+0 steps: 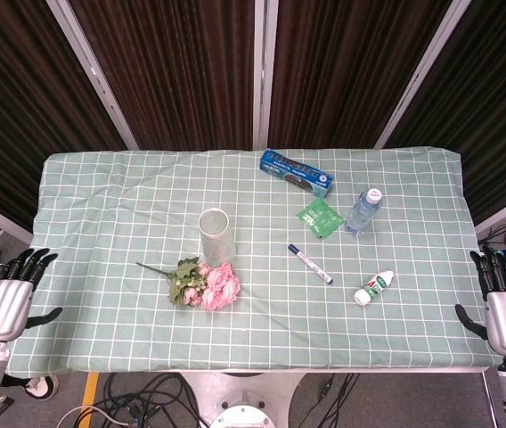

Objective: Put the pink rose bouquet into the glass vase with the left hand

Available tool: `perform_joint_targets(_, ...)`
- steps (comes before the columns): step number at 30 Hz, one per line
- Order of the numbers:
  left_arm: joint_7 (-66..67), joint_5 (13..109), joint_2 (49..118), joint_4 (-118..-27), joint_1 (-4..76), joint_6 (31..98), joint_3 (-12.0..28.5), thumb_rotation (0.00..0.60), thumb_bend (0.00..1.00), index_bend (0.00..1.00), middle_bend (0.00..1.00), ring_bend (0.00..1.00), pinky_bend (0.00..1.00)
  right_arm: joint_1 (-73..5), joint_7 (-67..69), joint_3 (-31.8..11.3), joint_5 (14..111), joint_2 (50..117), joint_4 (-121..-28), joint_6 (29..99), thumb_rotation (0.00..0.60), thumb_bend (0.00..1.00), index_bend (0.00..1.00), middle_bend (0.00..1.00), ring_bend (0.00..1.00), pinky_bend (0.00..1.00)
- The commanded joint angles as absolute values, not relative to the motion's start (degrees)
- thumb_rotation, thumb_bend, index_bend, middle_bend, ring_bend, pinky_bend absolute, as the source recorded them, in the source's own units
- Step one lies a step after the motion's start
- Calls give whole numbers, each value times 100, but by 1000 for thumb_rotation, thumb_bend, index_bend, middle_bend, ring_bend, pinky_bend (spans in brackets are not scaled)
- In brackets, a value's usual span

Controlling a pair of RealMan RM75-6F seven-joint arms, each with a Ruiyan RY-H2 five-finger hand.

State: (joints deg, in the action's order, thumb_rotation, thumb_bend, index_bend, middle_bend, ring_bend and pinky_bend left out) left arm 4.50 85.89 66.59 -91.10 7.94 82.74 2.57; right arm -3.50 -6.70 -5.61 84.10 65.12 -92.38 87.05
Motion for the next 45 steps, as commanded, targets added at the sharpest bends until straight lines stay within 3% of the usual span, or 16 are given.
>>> perform_joint_targets(1,332,8549,6632,-9109,762,8297,261,600,39,149,105,71,192,-364,-678,-557,8393,6511,-9248,8664,600,164,0,0,0,0)
perform_joint_targets(11,335,8644,6767,-9070,780,8279,203,600,39,149,105,71,192,-388,-628,-555,8368,6456,-9230,8594,600,164,0,0,0,0)
perform_joint_targets(23,69,9695,6849,-9768,1325,7812,-98,600,39,123,104,71,192,-445,-602,-663,8369,6343,-9399,8641,600,164,0,0,0,0)
perform_joint_targets(31,840,9602,7373,-9952,2065,6983,298,600,39,114,103,71,193,-489,-521,-694,8295,6316,-9354,8560,600,165,0,0,0,0)
perform_joint_targets(39,1384,8707,8224,-9436,2673,6116,680,600,38,85,87,71,192,-446,-340,-677,8253,6321,-9220,8577,600,164,0,0,0,0)
perform_joint_targets(45,1677,8231,8509,-9256,2886,5847,763,600,38,85,87,71,193,-423,-203,-693,8229,6289,-9149,8601,600,164,0,0,0,0)
